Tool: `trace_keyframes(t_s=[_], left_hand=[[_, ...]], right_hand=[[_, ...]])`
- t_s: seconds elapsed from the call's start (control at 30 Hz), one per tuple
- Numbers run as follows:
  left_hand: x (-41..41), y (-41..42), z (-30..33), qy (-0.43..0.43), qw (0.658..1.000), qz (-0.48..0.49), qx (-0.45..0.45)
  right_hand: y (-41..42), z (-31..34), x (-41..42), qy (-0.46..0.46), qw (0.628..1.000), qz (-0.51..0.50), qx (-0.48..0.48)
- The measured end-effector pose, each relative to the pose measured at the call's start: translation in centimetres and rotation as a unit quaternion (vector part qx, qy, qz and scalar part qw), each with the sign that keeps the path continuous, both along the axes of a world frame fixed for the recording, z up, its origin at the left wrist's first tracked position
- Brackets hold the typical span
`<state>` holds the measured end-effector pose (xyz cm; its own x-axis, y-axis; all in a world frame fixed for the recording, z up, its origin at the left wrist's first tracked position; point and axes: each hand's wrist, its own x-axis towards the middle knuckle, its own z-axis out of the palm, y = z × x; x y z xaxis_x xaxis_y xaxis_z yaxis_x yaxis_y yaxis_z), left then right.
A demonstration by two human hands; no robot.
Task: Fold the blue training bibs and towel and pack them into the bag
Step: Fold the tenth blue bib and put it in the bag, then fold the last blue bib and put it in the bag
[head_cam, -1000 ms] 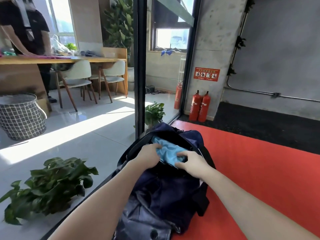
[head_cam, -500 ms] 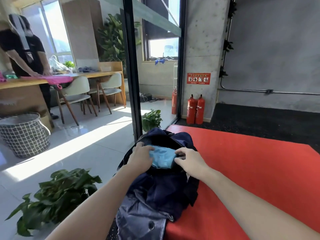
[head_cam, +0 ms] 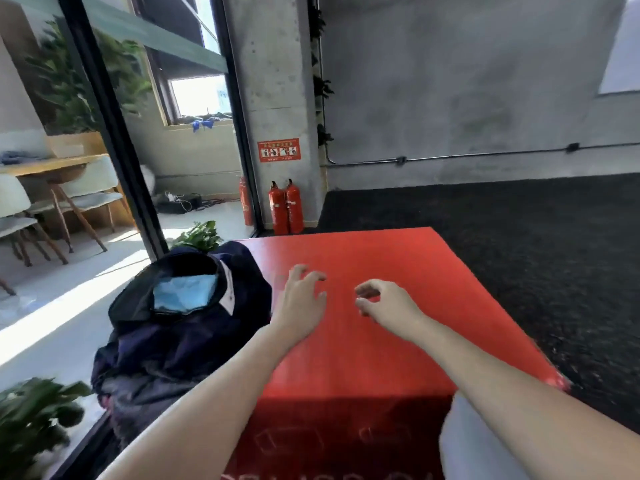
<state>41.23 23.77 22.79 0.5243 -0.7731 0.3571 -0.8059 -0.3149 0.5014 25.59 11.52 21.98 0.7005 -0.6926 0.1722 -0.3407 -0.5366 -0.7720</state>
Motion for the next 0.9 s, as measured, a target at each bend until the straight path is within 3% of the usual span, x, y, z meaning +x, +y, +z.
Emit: trace_keyframes(t_s=[0.23,0.47,0.67,0.9], left_hand=[[-16.5,-9.4,-2.2,0.057,0.991,-0.121,0.001],[-32.7,-14.8,-6.7,0.021,0.943,-0.288,0.165],[-39.6,-16.8,-14.1,-0.004,0.898,-0.319,0.304],[-40.7,-17.9,-22.5,0.004,0.858,-0.281,0.431]], right_hand=[[-5.3,-4.3,-19.4,0.025,0.984,-0.174,0.036],[-6.9,-11.3,-34.2,0.072,0.946,-0.293,0.116],[-7.4,-19.8,-40.3,0.128,0.919,-0.319,0.192],[-8.3,-29.8,-42.1,0.183,0.896,-0.296,0.276]])
